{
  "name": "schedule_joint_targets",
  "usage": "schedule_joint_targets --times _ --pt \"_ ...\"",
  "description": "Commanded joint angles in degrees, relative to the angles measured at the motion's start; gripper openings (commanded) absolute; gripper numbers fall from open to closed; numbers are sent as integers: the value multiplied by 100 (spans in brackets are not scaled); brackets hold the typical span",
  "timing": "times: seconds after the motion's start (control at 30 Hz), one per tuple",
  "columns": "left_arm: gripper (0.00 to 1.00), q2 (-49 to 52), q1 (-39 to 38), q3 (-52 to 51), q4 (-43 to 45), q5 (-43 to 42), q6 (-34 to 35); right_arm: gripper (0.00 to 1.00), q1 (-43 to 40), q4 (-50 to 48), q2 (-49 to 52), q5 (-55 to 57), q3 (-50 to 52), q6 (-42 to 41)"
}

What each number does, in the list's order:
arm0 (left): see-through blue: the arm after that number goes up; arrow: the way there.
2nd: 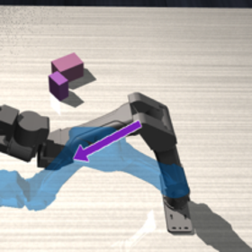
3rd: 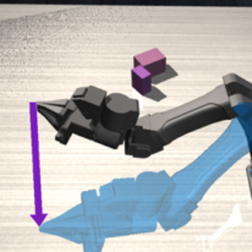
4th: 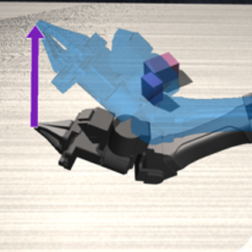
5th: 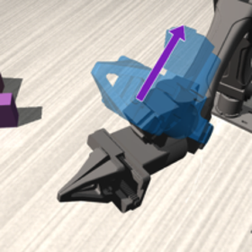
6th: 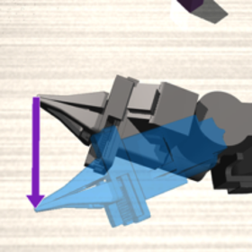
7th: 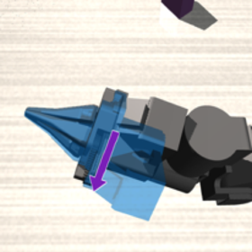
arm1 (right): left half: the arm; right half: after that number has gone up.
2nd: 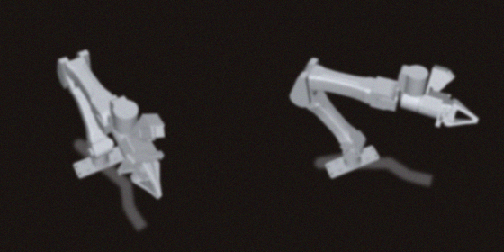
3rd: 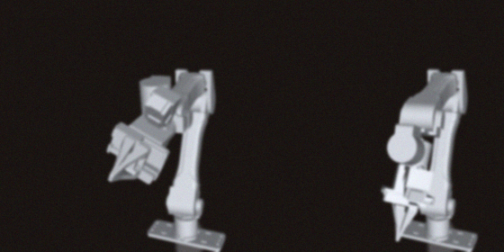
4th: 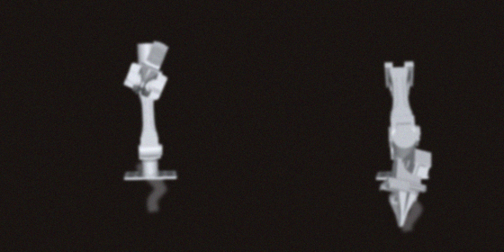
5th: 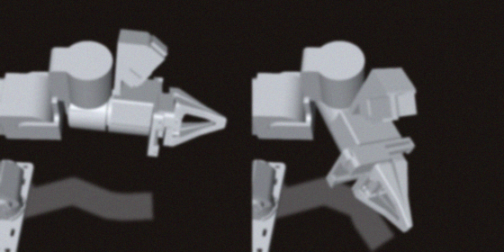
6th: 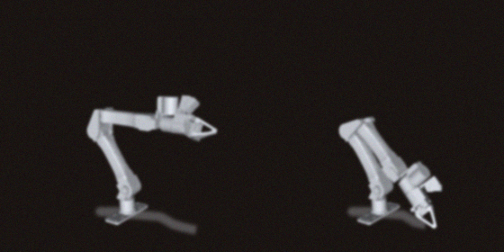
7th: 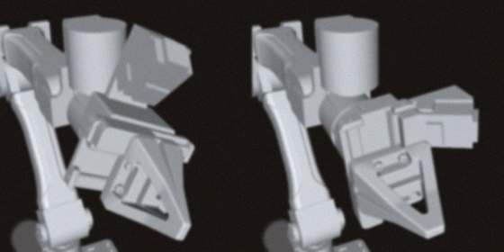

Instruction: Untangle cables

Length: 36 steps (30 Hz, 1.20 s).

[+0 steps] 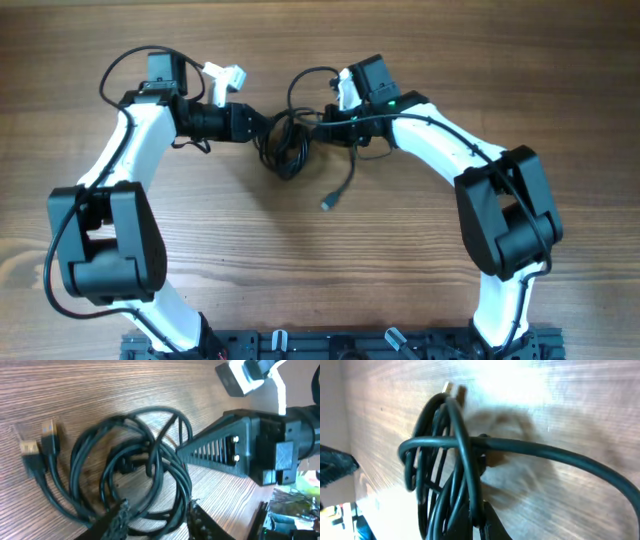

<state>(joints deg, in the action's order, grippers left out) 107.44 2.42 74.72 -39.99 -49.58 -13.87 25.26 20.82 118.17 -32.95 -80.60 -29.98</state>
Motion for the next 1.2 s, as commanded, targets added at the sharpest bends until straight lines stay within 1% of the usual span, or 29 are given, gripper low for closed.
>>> schedule_joint_targets --times 0.0,0.07,0.13,0.23,0.27,0.3,0.43,0.63,0.8,0.87,0.9,1.0,1.07,1.17 --pt "41 -168 -125 26 26 -68 -31 4 28 -59 92 -323 37 -2" --pt "40 -168 -205 26 59 -13 -33 4 28 -59 92 -522 37 26" --pt "40 -168 -319 26 83 184 -35 4 28 -70 92 -837 37 280" --pt "40 -168 -529 26 133 638 -33 4 28 -37 92 -1198 37 660" --pt "40 -168 -739 26 190 1088 -33 4 28 105 92 -1290 37 914" --pt "39 -168 -820 26 208 1252 -31 4 28 166 92 -1307 37 1008" --pt "39 -168 -1047 26 240 1574 -31 4 61 522 92 -1368 37 1620" --pt "39 -168 -1069 26 339 1784 -28 4 66 1047 92 -1368 37 2306" --pt "40 -168 -1040 26 332 1775 -31 4 66 1056 92 -1829 37 2704" --pt "42 -168 -1058 26 306 1770 -72 4 66 1025 92 -1978 37 2710" --pt "42 -168 -1071 26 278 1751 -131 4 66 1005 92 -2002 37 2697" --pt "43 -168 -1123 26 46 1687 -662 4 66 968 92 -2015 37 2693" --pt "41 -168 -1132 26 -85 1687 -922 4 66 968 92 -2015 37 2673" --pt "39 -168 -1132 26 -96 1650 -962 4 68 968 92 -2017 37 2640"
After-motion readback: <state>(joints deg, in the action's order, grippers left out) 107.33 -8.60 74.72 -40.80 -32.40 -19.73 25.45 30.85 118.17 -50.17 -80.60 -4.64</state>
